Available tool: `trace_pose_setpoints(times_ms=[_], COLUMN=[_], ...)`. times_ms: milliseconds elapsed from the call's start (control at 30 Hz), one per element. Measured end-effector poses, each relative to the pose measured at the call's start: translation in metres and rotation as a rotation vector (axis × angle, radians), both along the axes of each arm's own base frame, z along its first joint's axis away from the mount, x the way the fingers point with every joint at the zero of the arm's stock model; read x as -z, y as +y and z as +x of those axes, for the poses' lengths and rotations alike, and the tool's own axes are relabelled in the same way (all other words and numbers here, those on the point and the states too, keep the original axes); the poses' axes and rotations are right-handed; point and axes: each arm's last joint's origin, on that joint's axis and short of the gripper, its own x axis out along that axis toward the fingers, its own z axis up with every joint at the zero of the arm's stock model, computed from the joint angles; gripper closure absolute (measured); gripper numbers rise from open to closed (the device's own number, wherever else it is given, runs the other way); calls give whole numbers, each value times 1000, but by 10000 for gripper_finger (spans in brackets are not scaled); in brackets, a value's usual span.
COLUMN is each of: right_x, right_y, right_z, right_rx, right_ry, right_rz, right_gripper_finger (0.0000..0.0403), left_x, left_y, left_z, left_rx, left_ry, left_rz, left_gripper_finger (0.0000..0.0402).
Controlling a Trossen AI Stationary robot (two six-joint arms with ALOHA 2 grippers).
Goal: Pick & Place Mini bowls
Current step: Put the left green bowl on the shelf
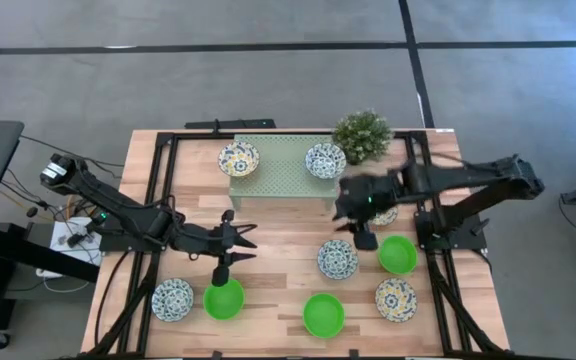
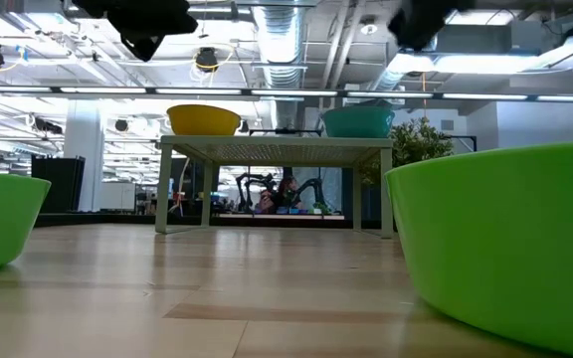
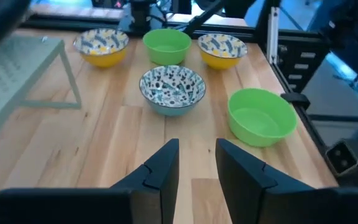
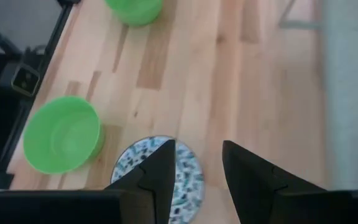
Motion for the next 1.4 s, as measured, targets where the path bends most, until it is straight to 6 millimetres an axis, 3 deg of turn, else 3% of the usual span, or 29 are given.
trace_pose_setpoints(times_ms=[167, 367, 500, 700, 933, 1400], right_x=[48, 59, 58, 58, 58, 59], right_y=[17, 25, 23, 17, 12, 12], right_z=[-3, -2, -1, 0, 1, 1], right_rx=[-67, -146, -127, -103, -85, -122], right_ry=[-125, -239, -240, -242, -241, -248], right_rz=[21, 0, 7, 5, 2, -37], right_gripper_finger=[274, 275, 274, 275, 274, 275], left_x=[-11, -30, -22, -4, 8, 67], left_y=[-4, -10, -17, -35, -59, -109], left_z=[1, 5, 13, 26, 19, 14], left_rx=[58, 81, 88, 98, 27, -1], left_ry=[59, 80, 216, 537, 736, 929], left_rz=[-72, -70, -105, -308, -548, -482], left_gripper_finger=[296, 296, 296, 296, 296, 296])
